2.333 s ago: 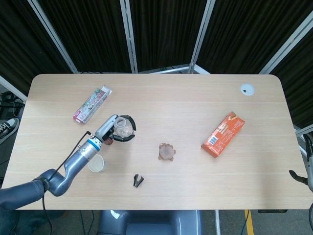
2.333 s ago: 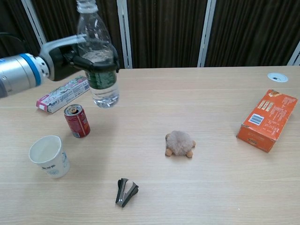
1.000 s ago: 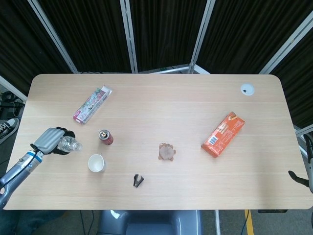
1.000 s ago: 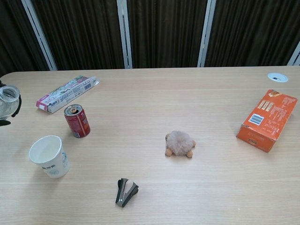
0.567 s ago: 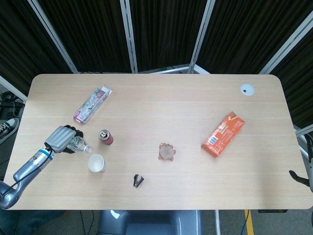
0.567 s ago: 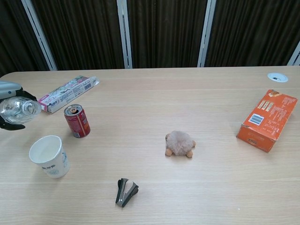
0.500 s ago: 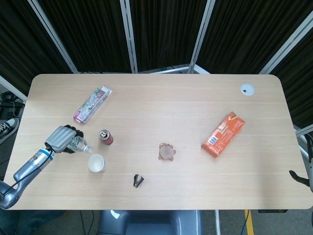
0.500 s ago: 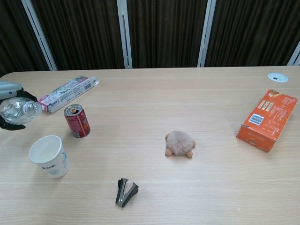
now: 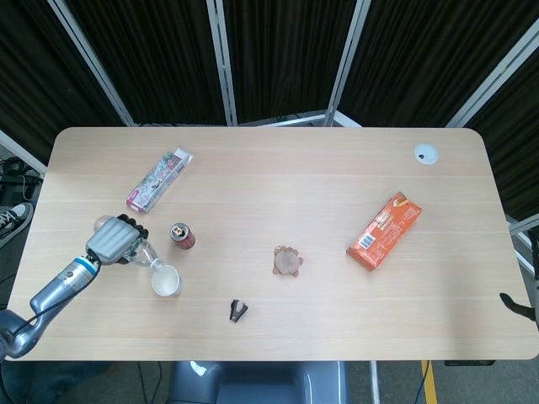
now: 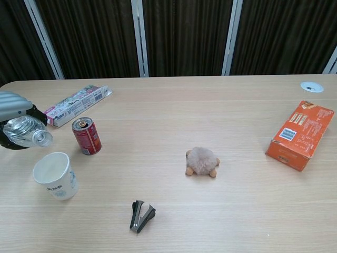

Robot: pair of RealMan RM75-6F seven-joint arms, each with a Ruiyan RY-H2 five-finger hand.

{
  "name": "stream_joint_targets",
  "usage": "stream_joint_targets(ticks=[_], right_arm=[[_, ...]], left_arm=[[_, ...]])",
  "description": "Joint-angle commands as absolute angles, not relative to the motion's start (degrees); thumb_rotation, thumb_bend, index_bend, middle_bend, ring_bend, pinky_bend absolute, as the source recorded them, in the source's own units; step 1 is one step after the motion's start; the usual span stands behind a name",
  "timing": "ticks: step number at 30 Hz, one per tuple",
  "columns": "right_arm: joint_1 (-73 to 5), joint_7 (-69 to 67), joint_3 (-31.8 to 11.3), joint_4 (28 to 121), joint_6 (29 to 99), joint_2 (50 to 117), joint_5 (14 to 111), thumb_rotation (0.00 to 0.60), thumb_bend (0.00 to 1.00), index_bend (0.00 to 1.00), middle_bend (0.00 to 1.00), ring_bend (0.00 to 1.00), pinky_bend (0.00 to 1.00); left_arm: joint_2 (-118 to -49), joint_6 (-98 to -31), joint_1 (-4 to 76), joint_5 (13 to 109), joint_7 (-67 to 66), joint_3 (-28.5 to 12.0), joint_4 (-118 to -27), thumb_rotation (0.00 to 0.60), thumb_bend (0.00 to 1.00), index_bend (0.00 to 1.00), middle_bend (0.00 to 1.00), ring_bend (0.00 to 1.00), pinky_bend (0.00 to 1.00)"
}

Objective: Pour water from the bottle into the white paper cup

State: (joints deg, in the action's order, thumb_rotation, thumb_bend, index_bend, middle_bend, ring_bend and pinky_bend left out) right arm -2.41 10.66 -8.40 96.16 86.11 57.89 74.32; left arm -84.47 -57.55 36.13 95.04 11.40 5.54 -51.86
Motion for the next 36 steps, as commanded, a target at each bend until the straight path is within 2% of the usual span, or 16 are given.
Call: stream_joint_targets(ticks=[1, 36], right_arm=[[-2.4, 10.6, -8.4, 96.2, 86.1, 57.8, 74.3, 0.600, 0.00, 0.00, 0.00, 0.00, 0.00], [-2.2, 10.8, -8.3, 96.3, 86.3, 57.8, 74.4, 0.600, 0.00, 0.00, 0.00, 0.00, 0.00]], left_arm=[[-84.9, -58.2, 36.1, 95.4, 10.4, 5.7, -51.1, 0.600, 0.38, 0.63, 0.53, 0.39, 0.39], [-85.7, -62.0, 36.0, 97.5, 3.5, 7.0, -48.1, 0.600, 0.38, 0.63, 0.53, 0.39, 0.39]])
